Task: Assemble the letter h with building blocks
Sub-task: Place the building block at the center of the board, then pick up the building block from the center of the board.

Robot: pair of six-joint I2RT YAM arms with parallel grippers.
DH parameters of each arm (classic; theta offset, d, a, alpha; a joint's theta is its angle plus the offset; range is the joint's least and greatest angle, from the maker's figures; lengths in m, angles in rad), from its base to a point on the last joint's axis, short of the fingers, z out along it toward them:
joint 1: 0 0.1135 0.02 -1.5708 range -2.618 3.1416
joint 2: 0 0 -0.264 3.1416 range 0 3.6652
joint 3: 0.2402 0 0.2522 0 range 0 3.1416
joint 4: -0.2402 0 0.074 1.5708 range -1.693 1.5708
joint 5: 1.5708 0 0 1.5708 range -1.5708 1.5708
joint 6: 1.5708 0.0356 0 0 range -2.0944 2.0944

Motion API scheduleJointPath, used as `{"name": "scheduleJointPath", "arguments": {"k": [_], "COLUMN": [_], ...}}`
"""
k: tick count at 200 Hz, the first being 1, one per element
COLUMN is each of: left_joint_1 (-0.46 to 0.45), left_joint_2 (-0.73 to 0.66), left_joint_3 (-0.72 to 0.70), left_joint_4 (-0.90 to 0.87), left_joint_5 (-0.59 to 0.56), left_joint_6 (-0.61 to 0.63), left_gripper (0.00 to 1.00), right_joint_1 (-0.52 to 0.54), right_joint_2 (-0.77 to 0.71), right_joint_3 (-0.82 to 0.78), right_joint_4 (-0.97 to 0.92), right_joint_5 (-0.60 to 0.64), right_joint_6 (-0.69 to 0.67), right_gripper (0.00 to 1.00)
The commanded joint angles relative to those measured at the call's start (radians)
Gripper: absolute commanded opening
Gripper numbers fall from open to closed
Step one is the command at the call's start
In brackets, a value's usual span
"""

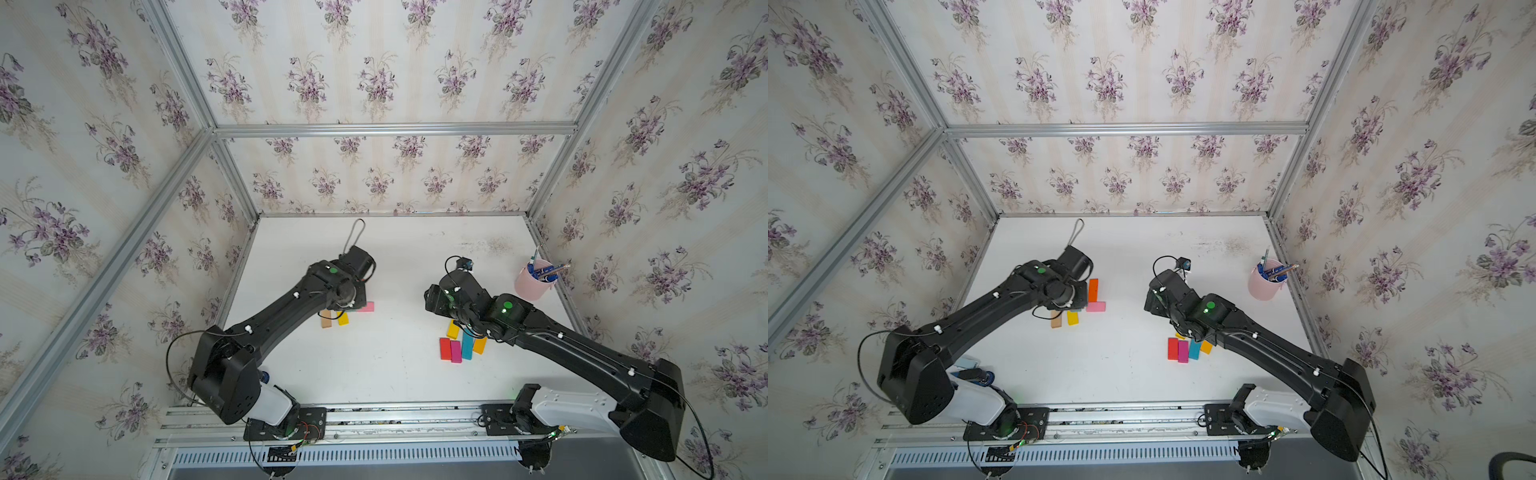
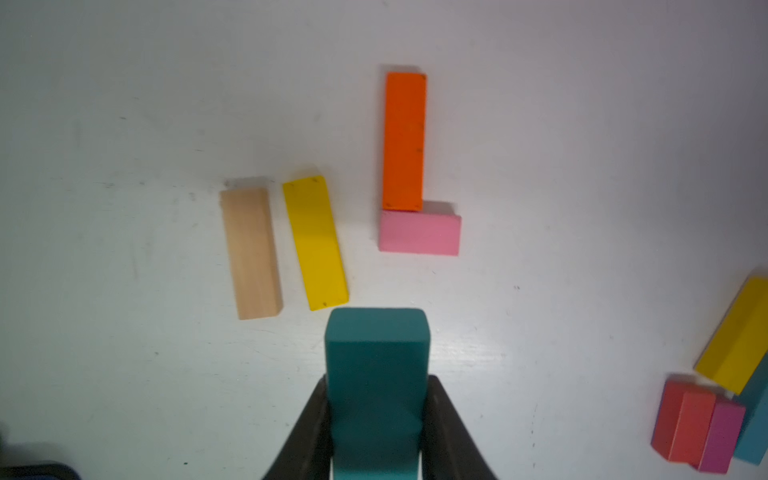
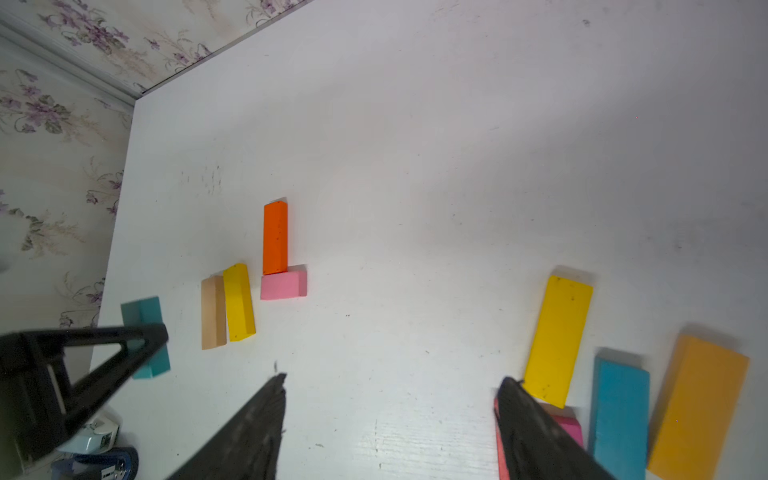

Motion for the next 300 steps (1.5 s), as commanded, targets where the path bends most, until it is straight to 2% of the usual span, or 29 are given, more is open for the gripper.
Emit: {"name": "scheduleJointPath", "arguments": {"k": [1, 33, 58, 66, 72, 79, 89, 103, 139, 167, 193, 216, 236, 259, 273, 300], "left_joint_1": [-0.115, -0.267, -0.341, -0.353, -0.358, -0.359, -0.36, -0.363, -0.365, -0.344, -0.228, -0.1, -0.021, 0.032, 0.051, 0.08], "left_joint_2": [0.06, 0.228, 0.346, 0.372, 0.385, 0.394, 0.395, 0.376, 0.205, -0.006, -0.235, -0.446, -0.587, -0.66, -0.665, -0.644], "left_joint_3": [-0.02, 0.022, 0.086, 0.099, 0.102, 0.1, 0.092, 0.088, 0.061, -0.003, -0.12, -0.233, -0.288, -0.313, -0.323, -0.342], "left_joint_4": [0.03, 0.096, 0.114, 0.117, 0.123, 0.136, 0.152, 0.151, 0.099, 0.013, -0.04, -0.047, -0.065, -0.089, -0.092, -0.064], "left_joint_5": [0.028, 0.07, 0.08, 0.08, 0.08, 0.083, 0.092, 0.089, 0.032, -0.092, -0.101, -0.06, -0.056, -0.047, -0.036, 0.011], "left_joint_6": [0.014, -0.001, -0.007, -0.01, -0.015, -0.02, -0.026, -0.029, -0.041, -0.075, -0.104, -0.09, -0.065, -0.047, -0.044, -0.047], "left_gripper": [0.0, 0.0, 0.01, 0.12, 0.28, 0.41, 0.52, 0.63, 0.75, 0.8, 0.8, 0.81, 0.83, 0.85, 0.85, 0.84], "right_joint_1": [-0.036, -0.058, -0.061, -0.059, -0.059, -0.059, -0.059, -0.06, -0.038, 0.01, 0.103, 0.122, 0.125, 0.136, 0.177, 0.272], "right_joint_2": [-0.041, -0.062, -0.035, -0.029, -0.025, -0.022, -0.016, -0.008, 0.067, 0.167, 0.3, 0.4, 0.422, 0.423, 0.435, 0.486], "right_joint_3": [-0.03, -0.088, -0.116, -0.126, -0.133, -0.139, -0.146, -0.16, -0.169, -0.141, -0.1, -0.071, -0.068, -0.061, -0.046, -0.008], "right_joint_4": [-0.044, -0.024, -0.009, 0.001, 0.009, 0.016, 0.022, 0.047, 0.14, 0.204, 0.222, 0.216, 0.22, 0.197, 0.165, 0.082], "right_joint_5": [0.001, -0.025, -0.051, -0.063, -0.071, -0.079, -0.089, -0.113, -0.199, -0.204, -0.147, -0.128, -0.149, -0.174, -0.17, -0.075], "right_joint_6": [0.001, 0.012, 0.025, 0.026, 0.027, 0.027, 0.026, 0.011, -0.062, -0.154, -0.333, -0.425, -0.472, -0.486, -0.49, -0.431], "right_gripper": [0.8, 0.8, 0.8, 0.8, 0.8, 0.8, 0.8, 0.81, 0.82, 0.82, 0.88, 0.91, 0.93, 0.93, 0.93, 0.92]}}
